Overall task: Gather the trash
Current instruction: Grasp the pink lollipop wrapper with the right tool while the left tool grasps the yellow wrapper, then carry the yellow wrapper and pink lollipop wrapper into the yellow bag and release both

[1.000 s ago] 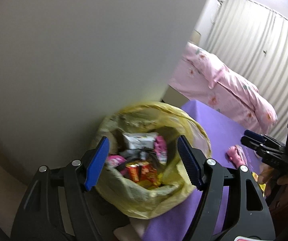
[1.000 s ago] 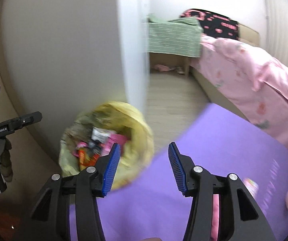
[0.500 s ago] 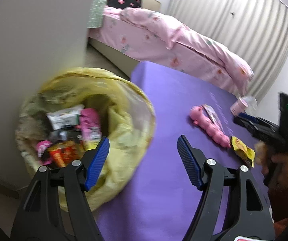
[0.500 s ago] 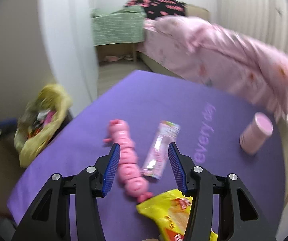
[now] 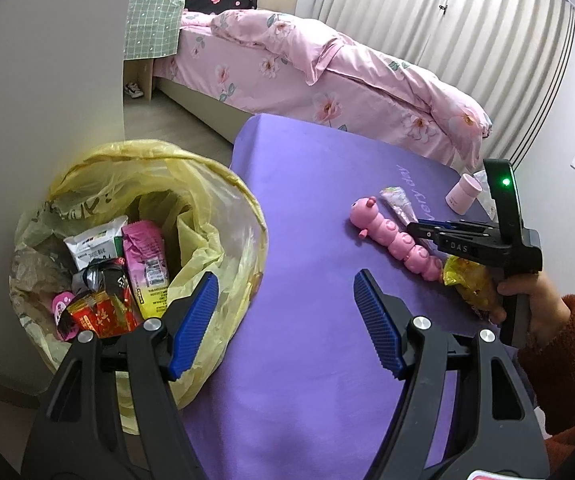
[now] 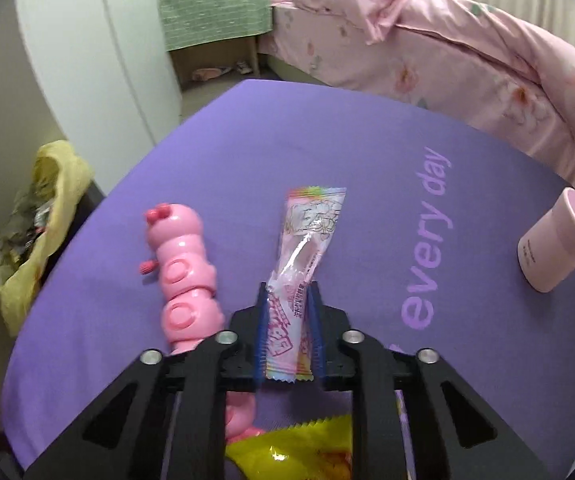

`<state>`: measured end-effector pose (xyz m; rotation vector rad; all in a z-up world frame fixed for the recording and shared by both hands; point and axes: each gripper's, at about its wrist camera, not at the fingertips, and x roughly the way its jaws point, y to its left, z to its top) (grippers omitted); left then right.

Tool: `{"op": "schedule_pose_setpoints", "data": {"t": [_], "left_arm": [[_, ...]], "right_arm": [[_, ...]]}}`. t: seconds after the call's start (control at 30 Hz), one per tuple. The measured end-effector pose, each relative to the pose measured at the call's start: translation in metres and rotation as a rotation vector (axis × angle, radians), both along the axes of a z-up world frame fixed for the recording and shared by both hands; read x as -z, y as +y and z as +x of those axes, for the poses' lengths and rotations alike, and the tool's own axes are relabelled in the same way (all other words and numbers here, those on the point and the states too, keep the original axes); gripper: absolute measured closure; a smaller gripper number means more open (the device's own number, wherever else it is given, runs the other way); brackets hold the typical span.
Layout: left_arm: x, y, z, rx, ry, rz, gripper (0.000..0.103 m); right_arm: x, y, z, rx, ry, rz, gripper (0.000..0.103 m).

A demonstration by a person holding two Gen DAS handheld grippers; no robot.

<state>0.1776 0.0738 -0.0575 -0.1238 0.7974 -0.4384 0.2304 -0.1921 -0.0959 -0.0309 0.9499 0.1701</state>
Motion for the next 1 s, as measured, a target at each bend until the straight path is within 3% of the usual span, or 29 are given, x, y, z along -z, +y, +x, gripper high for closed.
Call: {"op": "schedule_pose_setpoints", "data": {"t": [0.2,0.37,0.53,0.63,0.83,0.93,0.97,1.0], "left_arm": [[-0.007,-0.022,-0.003,0.046,0.003,-0.008,0.036],[-0.008,-0.071,-0.008,0.203,0.005,-0.05,0.036],[0.011,-0.132,-0.001,0.367,0.187,-0.149,0.036],[0.018,-0.165,-0.002,0.424,0.226,-0.146,0.036],[0.035,-0.226,0.011,0.404,0.292,-0.079,0.037],[0.048,-0.238,0.018,0.372,0.344,-0.066,0.048],[0.047,-0.239,0.018,0.354,0.321,-0.061,0.051],[0.047,-0.242,0.018,0.345,0.313,-0.033,0.062]], "right_arm": [[-0.044,-0.023,-0.037,0.001,-0.139,0.017,0.087],[-0.082,-0.065,-0.085,0.095,-0.252,-0.011,0.087],[-0.096,-0.115,-0.117,0.213,-0.293,-0.036,0.087],[-0.096,-0.139,-0.134,0.269,-0.302,-0.041,0.087],[-0.091,-0.158,-0.15,0.33,-0.314,-0.041,0.087],[-0.091,-0.162,-0.157,0.341,-0.323,-0.046,0.087],[-0.091,-0.163,-0.158,0.344,-0.327,-0.047,0.087],[-0.091,-0.164,-0.16,0.347,-0.331,-0.047,0.087]]}}
